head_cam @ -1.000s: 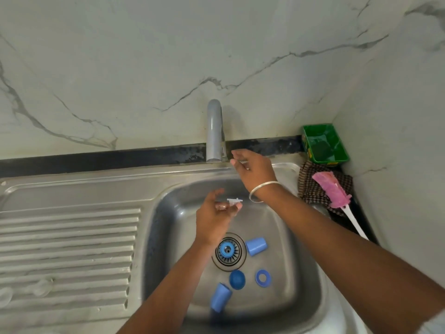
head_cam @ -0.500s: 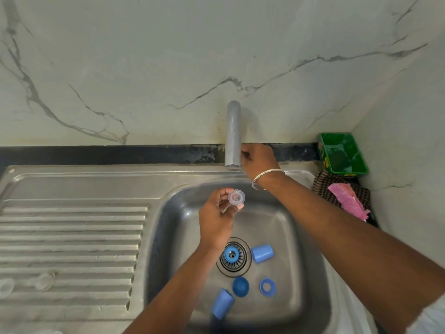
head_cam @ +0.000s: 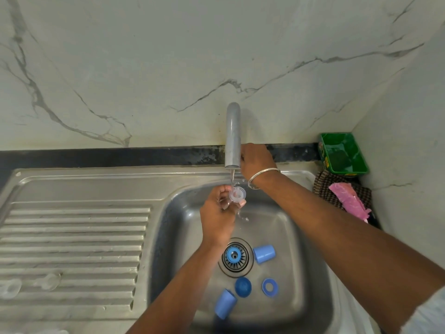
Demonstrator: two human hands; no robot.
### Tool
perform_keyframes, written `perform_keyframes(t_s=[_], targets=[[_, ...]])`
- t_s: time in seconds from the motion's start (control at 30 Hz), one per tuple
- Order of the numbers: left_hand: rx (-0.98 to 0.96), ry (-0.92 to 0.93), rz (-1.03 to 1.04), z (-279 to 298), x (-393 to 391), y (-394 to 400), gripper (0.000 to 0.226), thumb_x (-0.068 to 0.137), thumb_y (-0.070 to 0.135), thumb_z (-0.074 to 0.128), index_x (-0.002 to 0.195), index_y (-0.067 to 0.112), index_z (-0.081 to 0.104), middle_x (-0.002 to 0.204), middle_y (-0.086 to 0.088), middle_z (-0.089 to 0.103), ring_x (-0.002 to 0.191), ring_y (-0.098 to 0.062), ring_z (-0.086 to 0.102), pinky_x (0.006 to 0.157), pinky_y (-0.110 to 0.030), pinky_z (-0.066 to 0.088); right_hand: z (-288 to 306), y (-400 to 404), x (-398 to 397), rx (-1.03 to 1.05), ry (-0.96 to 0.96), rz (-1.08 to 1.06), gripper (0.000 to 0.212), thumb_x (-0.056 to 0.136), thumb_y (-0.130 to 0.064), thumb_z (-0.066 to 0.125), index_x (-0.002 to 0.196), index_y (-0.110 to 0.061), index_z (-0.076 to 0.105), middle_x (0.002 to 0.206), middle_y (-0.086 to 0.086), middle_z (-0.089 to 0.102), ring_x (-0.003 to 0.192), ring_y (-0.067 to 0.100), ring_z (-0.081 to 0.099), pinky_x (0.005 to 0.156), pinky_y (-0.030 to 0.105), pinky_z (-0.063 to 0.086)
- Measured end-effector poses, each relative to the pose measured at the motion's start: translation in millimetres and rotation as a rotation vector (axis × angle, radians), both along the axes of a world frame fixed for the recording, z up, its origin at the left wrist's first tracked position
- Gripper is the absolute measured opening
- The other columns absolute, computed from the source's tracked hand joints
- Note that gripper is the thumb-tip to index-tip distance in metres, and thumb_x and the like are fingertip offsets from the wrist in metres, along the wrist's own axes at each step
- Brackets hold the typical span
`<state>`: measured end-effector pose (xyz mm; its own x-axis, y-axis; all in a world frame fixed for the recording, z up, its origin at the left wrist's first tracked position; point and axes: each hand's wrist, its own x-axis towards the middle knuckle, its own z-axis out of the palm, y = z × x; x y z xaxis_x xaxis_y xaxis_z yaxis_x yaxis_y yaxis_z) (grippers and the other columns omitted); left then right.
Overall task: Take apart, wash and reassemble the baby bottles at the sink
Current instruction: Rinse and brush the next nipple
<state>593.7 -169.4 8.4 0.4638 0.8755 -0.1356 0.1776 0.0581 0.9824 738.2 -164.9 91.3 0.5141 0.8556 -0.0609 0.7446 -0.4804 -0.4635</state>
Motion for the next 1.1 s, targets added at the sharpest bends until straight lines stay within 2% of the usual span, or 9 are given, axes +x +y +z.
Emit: perform_keyframes(t_s=[0.2,0.3,0.37,0.47,0.67,0.8,0.9,1.03,1.1], targets=[[0.016,0.049,-0.008,3,-3,3,0.039,0.085,0.002,0.074,0.116,0.024,0.065,0.102,0.014,0.072,0.095,0.004,0.066,0.085,-0.016,0.052,2,1,0,-0.04,-0.042,0.026,0.027,0.101,-0.021,0.047,0.103,-0.003,0.066,0.102,0.019,0.068,0.096,0.037,0.063,0.08,0.04,0.05],[0.101,0.123,-0.137,2,-7,-1,0.036,0.086,0.006,0.074,0.113,0.027,0.066,0.104,0.015,0.071,0.098,0.006,0.064,0.084,-0.01,0.05,2,0,1,-0.029,-0.035,0.029,0.027,0.101,-0.024,0.047,0.101,-0.005,0.068,0.1,0.017,0.069,0.094,0.037,0.063,0.082,0.042,0.053],[0.082,0.133,-0.159,0,-9,-5,0.033,0.085,0.006,0.074,0.109,0.028,0.066,0.101,0.013,0.072,0.098,0.002,0.065,0.082,-0.012,0.051,1,0,2,-0.022,-0.026,0.024,0.027,0.1,-0.024,0.048,0.101,-0.006,0.068,0.099,0.017,0.07,0.093,0.036,0.063,0.083,0.043,0.054],[-0.182,0.007,0.044,3,-7,-4,0.023,0.089,0.006,0.068,0.106,0.022,0.067,0.097,0.004,0.074,0.092,-0.011,0.069,0.081,-0.027,0.056,-1,0,3,-0.014,-0.021,0.025,0.028,0.101,-0.025,0.047,0.1,-0.006,0.068,0.096,0.016,0.069,0.09,0.034,0.064,0.078,0.038,0.053],[-0.321,-0.002,-0.025,17,1,-3,0.009,0.096,0.008,0.06,0.094,0.011,0.069,0.077,-0.002,0.065,0.068,-0.009,0.057,0.057,-0.016,0.045,-6,1,5,0.012,-0.017,0.022,0.029,0.101,-0.026,0.047,0.097,-0.007,0.069,0.091,0.014,0.069,0.084,0.031,0.062,0.07,0.032,0.046],[-0.415,0.006,-0.062,26,4,3,0.011,0.095,0.006,0.061,0.087,0.009,0.067,0.075,-0.007,0.061,0.069,-0.014,0.054,0.063,-0.024,0.045,-9,2,6,0.025,-0.011,0.02,0.029,0.101,-0.027,0.047,0.098,-0.008,0.069,0.092,0.013,0.07,0.079,0.027,0.06,0.071,0.032,0.047],[-0.476,-0.064,0.059,31,5,4,0.016,0.098,0.015,0.06,0.084,0.009,0.065,0.068,-0.004,0.06,0.062,-0.013,0.054,0.061,-0.025,0.046,-9,1,6,0.036,-0.016,0.01,0.03,0.101,-0.026,0.046,0.1,-0.007,0.069,0.094,0.014,0.069,0.076,0.025,0.056,0.071,0.032,0.046],[-0.475,-0.087,0.121,31,3,4,0.029,0.098,0.039,0.058,0.087,0.012,0.066,0.072,0.0,0.065,0.064,-0.009,0.062,0.062,-0.029,0.051,-12,1,7,0.048,-0.017,0.014,0.03,0.101,-0.026,0.046,0.104,-0.007,0.07,0.097,0.015,0.07,0.089,0.032,0.063,0.072,0.031,0.045],[-0.565,-0.11,0.152,30,3,1,0.029,0.095,0.037,0.063,0.092,0.009,0.068,0.073,-0.001,0.069,0.067,-0.011,0.066,0.066,-0.029,0.055,-14,1,8,0.057,-0.025,0.016,0.031,0.101,-0.026,0.045,0.106,-0.008,0.07,0.099,0.015,0.07,0.091,0.033,0.064,0.072,0.03,0.043]])
